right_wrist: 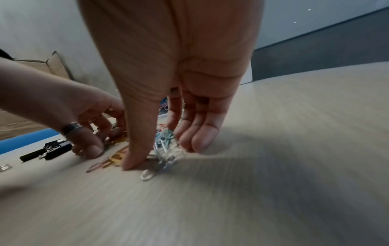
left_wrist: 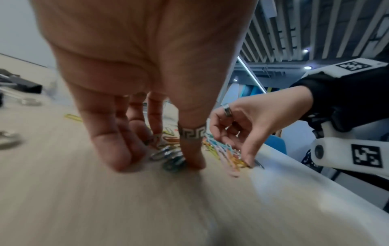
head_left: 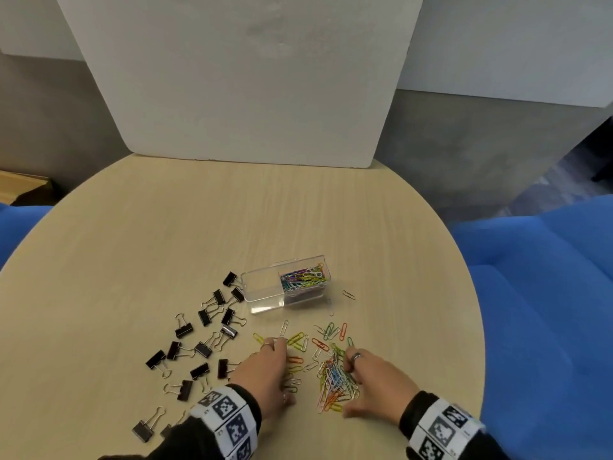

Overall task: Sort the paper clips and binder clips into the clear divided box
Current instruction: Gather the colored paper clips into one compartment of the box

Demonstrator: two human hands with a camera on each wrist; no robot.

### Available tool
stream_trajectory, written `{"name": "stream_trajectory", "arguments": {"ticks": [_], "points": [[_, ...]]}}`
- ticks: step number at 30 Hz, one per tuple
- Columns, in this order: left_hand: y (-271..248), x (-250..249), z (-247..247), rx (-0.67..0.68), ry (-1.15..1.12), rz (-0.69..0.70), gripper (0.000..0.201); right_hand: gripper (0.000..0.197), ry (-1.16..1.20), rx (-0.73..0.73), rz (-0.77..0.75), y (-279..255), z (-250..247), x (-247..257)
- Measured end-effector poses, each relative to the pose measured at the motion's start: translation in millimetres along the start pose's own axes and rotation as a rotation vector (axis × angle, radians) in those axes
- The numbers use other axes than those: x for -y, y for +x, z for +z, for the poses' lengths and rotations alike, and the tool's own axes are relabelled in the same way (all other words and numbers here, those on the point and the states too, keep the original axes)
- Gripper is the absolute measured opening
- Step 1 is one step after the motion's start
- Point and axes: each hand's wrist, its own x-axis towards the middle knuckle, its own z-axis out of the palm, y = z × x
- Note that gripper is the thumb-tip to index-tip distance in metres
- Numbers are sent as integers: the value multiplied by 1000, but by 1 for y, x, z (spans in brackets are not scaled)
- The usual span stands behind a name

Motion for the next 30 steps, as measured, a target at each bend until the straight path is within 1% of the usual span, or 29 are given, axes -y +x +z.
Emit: {"name": "stream_trajectory", "arguments": {"ticks": [3,5,7,8,9,10,11,13,14,17,18,20,21,23,25,27,28,30], "points": [[9,-14,-3,-32,-38,39,58,47,123,-68,-8,13,3,6],[13,-20,-6,-115,-59,67,49,45,210,-163,-7,21,-3,8],[14,-20,-7,-246,-37,81,51,53,203,-330,-7,29,-12,4],[13,-19,-6,-282,-31,61,56,60,163,-384,-1,32,-17,0],[12,-17,-3,-275,-25,27,61,65,117,-401,4,36,-20,-4],[10,-16,1,-234,-18,-12,67,68,72,-374,12,39,-23,-8],[8,-16,5,-178,-11,-50,73,69,29,-317,20,43,-23,-12],[5,-18,12,-99,-10,-77,78,67,-65,-195,5,49,-20,-15],[4,-20,15,-88,-21,-48,77,64,-107,-158,-27,50,-19,-15],[4,-24,20,-70,-163,153,70,55,-180,-115,-157,43,-15,-14],[3,-23,19,-78,-231,193,68,52,-173,-113,-193,38,-14,-15],[3,-17,16,-150,-310,217,67,49,-91,-148,-204,25,-13,-18],[2,-12,13,-200,-298,204,69,52,-35,-181,-184,18,-13,-20],[-2,-4,6,-274,-177,143,77,63,13,-233,-121,7,-14,-26],[-7,2,3,-269,-31,51,92,76,27,-197,-50,-2,-10,-30],[-9,5,2,-228,12,-38,107,88,83,-134,-9,-5,-2,-29],[-9,5,3,-216,-1,-75,109,89,107,-116,-6,-5,2,-28],[-6,2,4,-220,-36,-114,107,85,145,-118,-24,-1,6,-23]]}}
